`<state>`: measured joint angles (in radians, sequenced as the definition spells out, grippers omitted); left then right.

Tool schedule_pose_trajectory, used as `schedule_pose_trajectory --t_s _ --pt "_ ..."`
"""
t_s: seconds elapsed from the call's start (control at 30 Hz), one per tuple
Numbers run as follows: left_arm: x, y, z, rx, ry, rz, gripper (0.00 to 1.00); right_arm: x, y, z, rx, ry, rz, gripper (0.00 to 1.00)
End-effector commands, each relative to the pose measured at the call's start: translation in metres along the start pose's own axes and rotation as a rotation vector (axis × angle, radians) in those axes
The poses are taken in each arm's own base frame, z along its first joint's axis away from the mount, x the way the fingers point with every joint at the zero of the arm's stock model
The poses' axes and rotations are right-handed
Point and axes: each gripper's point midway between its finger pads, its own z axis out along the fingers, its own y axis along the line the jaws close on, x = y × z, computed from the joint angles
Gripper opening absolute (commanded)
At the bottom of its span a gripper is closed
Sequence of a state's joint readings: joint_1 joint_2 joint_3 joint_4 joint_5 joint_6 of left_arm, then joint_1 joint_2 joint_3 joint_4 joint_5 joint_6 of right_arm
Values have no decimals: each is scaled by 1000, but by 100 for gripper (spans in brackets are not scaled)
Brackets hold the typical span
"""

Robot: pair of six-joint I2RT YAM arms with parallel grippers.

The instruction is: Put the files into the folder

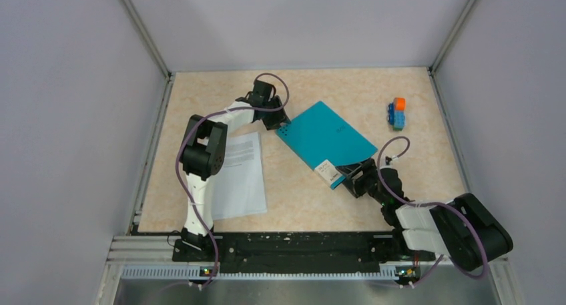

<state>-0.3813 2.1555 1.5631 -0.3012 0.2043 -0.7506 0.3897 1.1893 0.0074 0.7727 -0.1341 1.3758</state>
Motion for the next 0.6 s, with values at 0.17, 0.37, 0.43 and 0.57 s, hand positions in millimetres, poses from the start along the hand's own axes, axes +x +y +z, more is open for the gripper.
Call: schedule_pose_trajectory --t_s 0.17,0.37,0.43,0.57 --pt "11 15 5 -71 57 16 52 -5 19 5 -152 -28 -6 64" --pt "8 10 4 -59 62 18 52 0 18 13 -213 0 24 50" --pt "3 7 1 -48 58 14 53 5 6 21 -178 25 12 39" --pt "-10 -3 -10 -41 42 23 56 3 -4 22 -149 7 -43 16"
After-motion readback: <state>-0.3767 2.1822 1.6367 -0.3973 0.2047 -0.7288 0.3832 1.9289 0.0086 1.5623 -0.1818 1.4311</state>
